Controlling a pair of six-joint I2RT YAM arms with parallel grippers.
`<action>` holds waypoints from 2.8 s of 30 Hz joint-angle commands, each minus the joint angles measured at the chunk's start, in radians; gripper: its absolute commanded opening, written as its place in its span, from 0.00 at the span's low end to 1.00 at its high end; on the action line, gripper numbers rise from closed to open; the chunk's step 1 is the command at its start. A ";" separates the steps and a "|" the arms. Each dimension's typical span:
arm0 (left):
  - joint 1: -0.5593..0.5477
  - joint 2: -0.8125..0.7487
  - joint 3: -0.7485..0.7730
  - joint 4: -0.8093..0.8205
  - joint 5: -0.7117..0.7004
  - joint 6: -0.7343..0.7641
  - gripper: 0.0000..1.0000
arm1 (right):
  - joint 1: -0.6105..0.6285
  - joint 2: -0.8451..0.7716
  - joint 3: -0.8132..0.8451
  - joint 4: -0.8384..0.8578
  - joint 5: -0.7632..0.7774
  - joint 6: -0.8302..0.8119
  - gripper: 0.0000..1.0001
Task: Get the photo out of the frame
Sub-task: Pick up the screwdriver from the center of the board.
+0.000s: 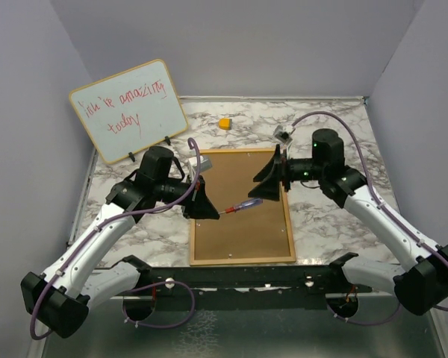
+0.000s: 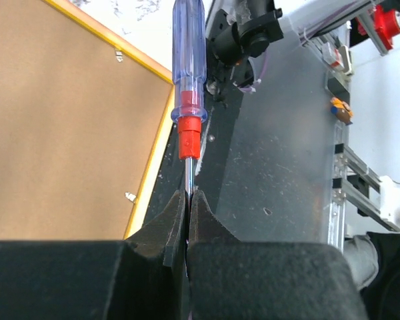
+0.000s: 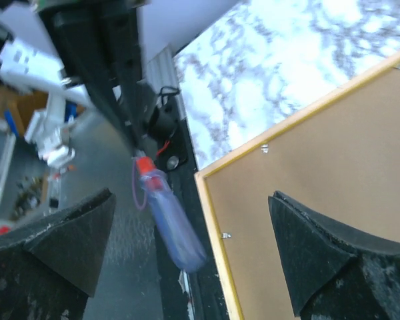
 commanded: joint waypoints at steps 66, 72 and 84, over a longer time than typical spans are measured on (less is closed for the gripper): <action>-0.014 -0.059 -0.123 0.400 -0.013 -0.117 0.00 | -0.021 0.130 -0.118 0.482 -0.244 0.552 0.46; -0.014 -0.060 -0.124 0.387 -0.025 -0.110 0.00 | -0.021 0.129 -0.120 0.488 -0.244 0.558 0.39; -0.015 -0.059 -0.118 0.364 -0.045 -0.093 0.00 | -0.021 0.129 -0.103 0.445 -0.250 0.527 0.20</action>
